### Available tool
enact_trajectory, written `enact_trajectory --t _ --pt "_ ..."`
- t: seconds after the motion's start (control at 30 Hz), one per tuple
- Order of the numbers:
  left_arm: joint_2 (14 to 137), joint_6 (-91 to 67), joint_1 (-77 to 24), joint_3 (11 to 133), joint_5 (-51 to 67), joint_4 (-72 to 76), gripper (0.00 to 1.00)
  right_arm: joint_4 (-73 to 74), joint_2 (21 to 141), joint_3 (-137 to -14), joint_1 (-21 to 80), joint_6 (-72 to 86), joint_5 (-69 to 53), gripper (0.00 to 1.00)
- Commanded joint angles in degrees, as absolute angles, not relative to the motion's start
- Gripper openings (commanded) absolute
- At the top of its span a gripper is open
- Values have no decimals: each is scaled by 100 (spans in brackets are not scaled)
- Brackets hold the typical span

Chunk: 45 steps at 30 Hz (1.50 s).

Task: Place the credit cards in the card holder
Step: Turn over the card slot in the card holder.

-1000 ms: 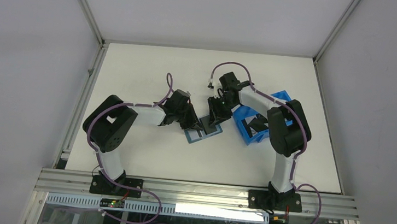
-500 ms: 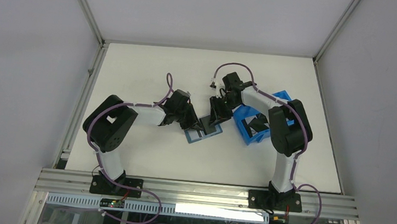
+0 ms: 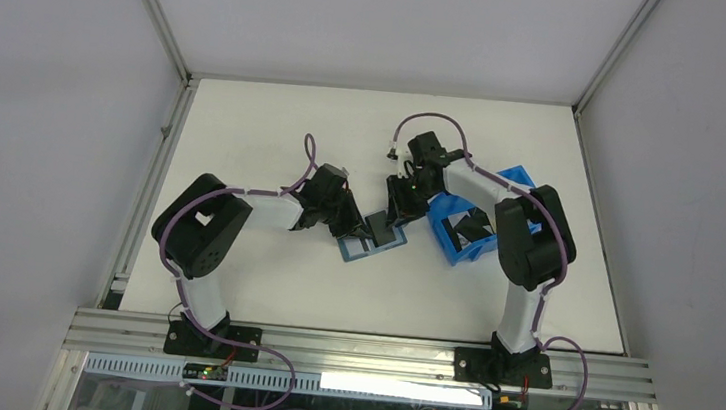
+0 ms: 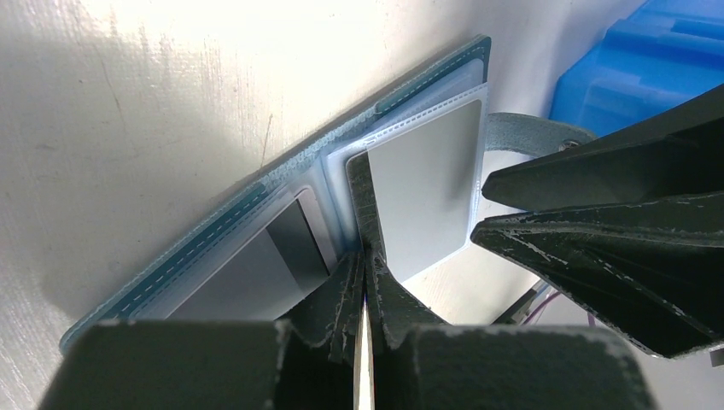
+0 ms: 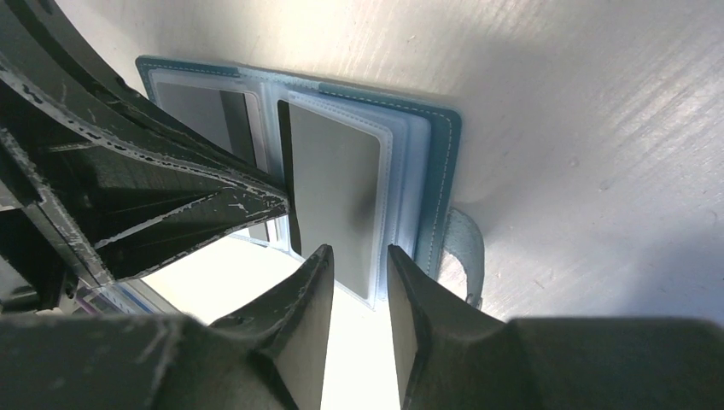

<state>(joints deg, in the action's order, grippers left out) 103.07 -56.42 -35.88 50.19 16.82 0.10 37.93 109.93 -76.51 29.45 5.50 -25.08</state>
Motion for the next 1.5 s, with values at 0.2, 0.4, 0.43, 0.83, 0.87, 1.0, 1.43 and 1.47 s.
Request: enact_trajectory --t 0.2,0.4,0.43,0.83,0.87,1.0,1.43,1.47 --pt "10494 -5687 -3586 4874 1724 -17 3 3640 10864 -7607 3057 527 -2479 32" --pt "10494 -5700 -3579 4844 1727 140 3 3629 10968 -7617 3076 599 -2656 31" --pt "10486 -5702 -3577 4843 1729 147 3 3603 10962 -7614 3076 623 -2737 31" --pt "10468 -5722 -3577 4835 1726 202 3 3597 10795 -7602 3050 574 -2277 14" --pt "10475 -5722 -3577 4834 1723 207 3 3609 10775 -7591 3050 512 -2143 13" --pt "10493 -5730 -3577 4823 1737 228 3 3613 10738 -7557 3055 434 -1973 12" --pt "10494 -5739 -3577 4773 1731 263 2 3647 10832 -7567 3069 468 -2148 27" --pt "10494 -5739 -3577 4772 1738 262 2 3647 10835 -7559 3070 470 -2167 28"
